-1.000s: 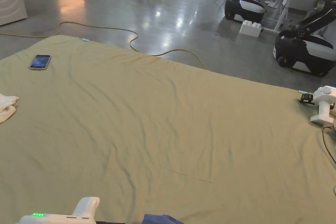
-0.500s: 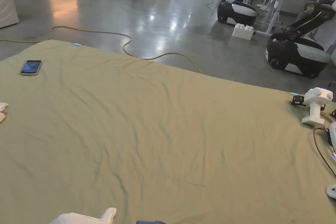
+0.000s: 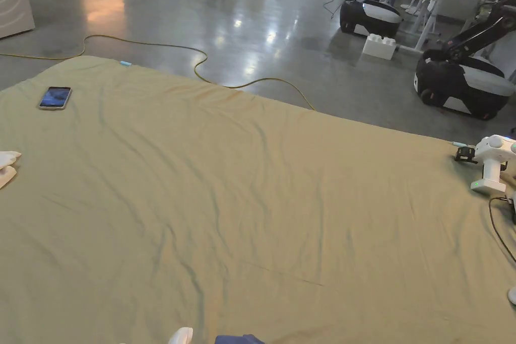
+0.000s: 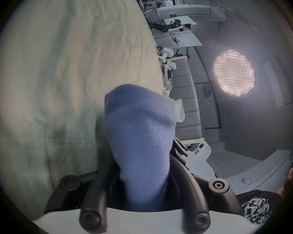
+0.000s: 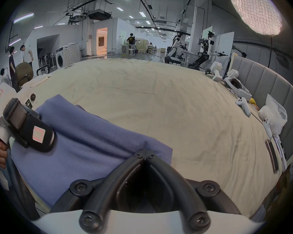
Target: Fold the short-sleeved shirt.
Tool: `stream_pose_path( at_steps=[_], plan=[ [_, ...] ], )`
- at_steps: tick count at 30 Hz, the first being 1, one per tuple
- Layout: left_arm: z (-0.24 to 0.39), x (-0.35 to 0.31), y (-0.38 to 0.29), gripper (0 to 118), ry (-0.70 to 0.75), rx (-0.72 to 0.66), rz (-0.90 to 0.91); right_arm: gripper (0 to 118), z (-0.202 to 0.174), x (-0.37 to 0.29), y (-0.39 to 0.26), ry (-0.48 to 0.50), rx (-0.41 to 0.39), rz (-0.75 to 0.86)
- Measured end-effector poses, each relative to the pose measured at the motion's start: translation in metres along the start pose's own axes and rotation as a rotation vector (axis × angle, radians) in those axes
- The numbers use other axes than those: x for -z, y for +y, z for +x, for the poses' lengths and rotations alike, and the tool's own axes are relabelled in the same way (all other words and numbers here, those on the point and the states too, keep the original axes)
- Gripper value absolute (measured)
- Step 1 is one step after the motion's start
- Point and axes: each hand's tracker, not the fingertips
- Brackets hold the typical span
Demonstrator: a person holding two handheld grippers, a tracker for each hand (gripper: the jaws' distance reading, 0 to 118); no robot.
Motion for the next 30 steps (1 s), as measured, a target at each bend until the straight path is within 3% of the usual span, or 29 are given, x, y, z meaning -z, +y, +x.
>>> stream_pose_path(
  at_steps=[7, 15, 23, 30],
  plan=[
    [0.033, -0.081, 0.032, 22, 0.032, 0.053, 0.058, 0, 0.01, -0.006, 0.064, -0.017, 0.005, 0.131],
    [0.057, -0.248, 0.091, 22, 0.263, 0.127, 0.177, 0, 0.043, -0.015, 0.161, -0.06, 0.049, 0.3],
    [0.068, -0.384, 0.104, 22, 0.529, 0.033, 0.269, 0, 0.09, -0.03, 0.211, -0.155, 0.077, 0.393],
    [0.059, -0.411, 0.105, 22, 0.638, -0.075, 0.299, 0, 0.121, -0.039, 0.223, -0.217, 0.114, 0.408]
  ],
)
